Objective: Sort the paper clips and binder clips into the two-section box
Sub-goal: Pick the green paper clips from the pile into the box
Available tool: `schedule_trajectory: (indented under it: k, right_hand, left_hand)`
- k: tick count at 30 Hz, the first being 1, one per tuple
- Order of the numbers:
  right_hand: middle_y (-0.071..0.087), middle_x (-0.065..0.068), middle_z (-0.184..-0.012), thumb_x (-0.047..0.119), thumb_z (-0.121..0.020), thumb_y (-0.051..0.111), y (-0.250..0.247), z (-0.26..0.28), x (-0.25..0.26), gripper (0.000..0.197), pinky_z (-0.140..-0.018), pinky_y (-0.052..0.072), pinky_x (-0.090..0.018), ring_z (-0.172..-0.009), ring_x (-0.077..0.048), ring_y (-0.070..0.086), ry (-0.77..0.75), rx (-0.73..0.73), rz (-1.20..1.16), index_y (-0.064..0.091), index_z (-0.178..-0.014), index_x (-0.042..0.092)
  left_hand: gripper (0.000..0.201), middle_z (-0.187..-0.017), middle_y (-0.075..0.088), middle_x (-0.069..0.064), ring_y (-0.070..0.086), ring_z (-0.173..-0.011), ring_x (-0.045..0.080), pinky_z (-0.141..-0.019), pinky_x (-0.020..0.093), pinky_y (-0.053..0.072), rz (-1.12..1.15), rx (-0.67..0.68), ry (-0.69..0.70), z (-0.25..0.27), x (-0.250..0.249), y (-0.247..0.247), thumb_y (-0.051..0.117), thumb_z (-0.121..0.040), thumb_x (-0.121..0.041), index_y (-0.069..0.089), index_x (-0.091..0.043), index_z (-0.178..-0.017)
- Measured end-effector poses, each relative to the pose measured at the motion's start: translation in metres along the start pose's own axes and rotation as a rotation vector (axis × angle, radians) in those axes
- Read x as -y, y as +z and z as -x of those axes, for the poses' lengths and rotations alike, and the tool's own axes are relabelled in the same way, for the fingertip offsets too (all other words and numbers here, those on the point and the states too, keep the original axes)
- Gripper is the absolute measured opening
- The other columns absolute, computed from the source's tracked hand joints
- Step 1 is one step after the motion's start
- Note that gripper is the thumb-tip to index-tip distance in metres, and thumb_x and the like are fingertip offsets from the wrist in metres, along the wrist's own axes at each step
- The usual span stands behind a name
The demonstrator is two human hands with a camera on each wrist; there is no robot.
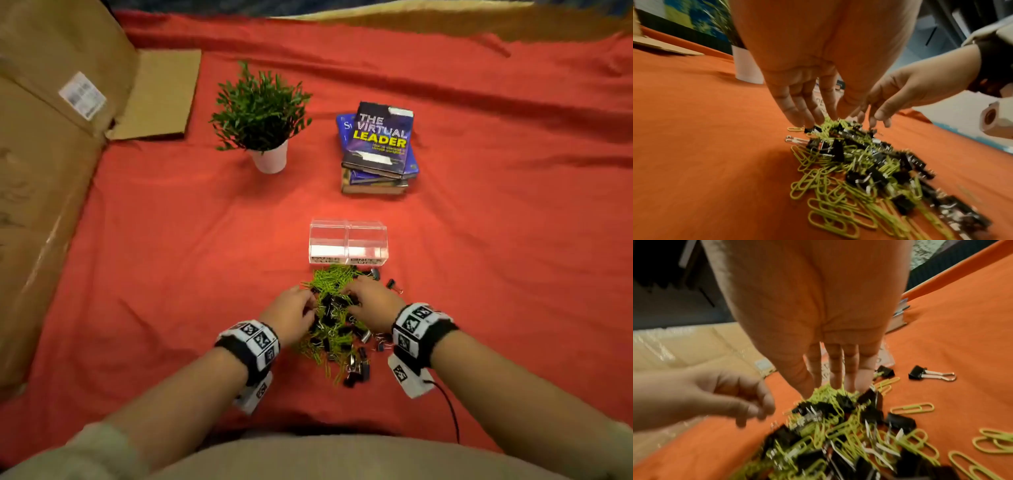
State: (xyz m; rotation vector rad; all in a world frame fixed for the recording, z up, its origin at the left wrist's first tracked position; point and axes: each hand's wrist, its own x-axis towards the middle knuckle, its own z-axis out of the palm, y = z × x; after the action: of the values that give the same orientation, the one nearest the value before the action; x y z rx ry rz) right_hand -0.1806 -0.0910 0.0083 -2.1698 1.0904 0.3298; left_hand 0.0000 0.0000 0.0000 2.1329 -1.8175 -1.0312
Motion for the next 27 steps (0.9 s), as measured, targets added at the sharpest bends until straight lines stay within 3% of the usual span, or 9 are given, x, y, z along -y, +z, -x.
schedule_trajectory:
  k: [4,9,13,17,21,27]
  right_hand:
    - [0.050,-0.001,-0.119,0.010,-0.086,0.056,0.013,-0.004,0.004,0.039,-0.092,0.046,-0.030,-0.113,-0.018,0.048,0.008,-0.060,0.104,0.054,-0.123,0.020]
    - [0.055,-0.001,-0.103,0.010,-0.086,0.052,0.015,0.002,-0.009,0.016,-0.083,0.050,-0.031,-0.097,-0.020,0.055,0.026,-0.012,0.158,0.064,-0.096,0.014]
    - [0.059,-0.003,-0.109,0.017,-0.089,0.055,0.003,-0.007,-0.013,0.013,-0.083,0.053,-0.032,-0.090,-0.017,0.059,0.093,-0.149,-0.010,0.064,-0.099,0.013]
    - [0.051,-0.007,-0.125,0.015,-0.089,0.057,0.010,-0.025,-0.008,0.033,-0.101,0.045,-0.035,-0.115,-0.024,0.051,0.137,-0.223,-0.025,0.055,-0.120,0.006]
    - [0.047,-0.011,-0.126,0.017,-0.087,0.059,0.024,-0.031,-0.005,0.037,-0.100,0.044,-0.039,-0.119,-0.027,0.045,0.136,-0.223,0.071,0.052,-0.121,0.004]
    - [0.056,-0.010,-0.112,0.005,-0.088,0.050,0.032,-0.027,-0.007,0.024,-0.092,0.044,-0.036,-0.110,-0.026,0.048,0.012,-0.245,0.099,0.059,-0.110,0.005]
  left_hand:
    - [0.027,-0.119,0.049,-0.002,0.049,-0.111,0.015,-0.098,0.028,0.044,-0.009,-0.105,0.007,-0.028,-0.010,0.000,0.051,-0.092,-0.016,0.056,-0.015,-0.119]
    - [0.040,-0.136,0.046,0.001,0.045,-0.126,0.017,-0.109,0.032,0.040,-0.032,-0.105,0.065,-0.052,-0.015,0.008,0.051,-0.092,-0.008,0.049,-0.013,-0.132]
    - [0.042,-0.133,0.049,0.003,0.045,-0.125,0.020,-0.106,0.031,0.040,-0.097,-0.140,0.062,-0.056,-0.015,0.016,0.052,-0.091,-0.004,0.049,-0.012,-0.133]
    - [0.044,-0.124,0.050,0.005,0.045,-0.121,0.023,-0.104,0.033,0.041,-0.130,-0.122,0.025,-0.057,-0.011,0.018,0.055,-0.089,-0.003,0.051,-0.010,-0.132]
    - [0.037,-0.118,0.051,0.008,0.048,-0.115,0.026,-0.098,0.038,0.045,-0.160,-0.084,-0.011,-0.056,-0.008,0.019,0.054,-0.089,-0.004,0.056,-0.009,-0.126]
    - [0.027,-0.115,0.052,0.009,0.053,-0.108,0.027,-0.095,0.037,0.046,-0.104,-0.081,-0.058,-0.056,-0.009,0.015,0.054,-0.092,-0.013,0.059,-0.007,-0.117]
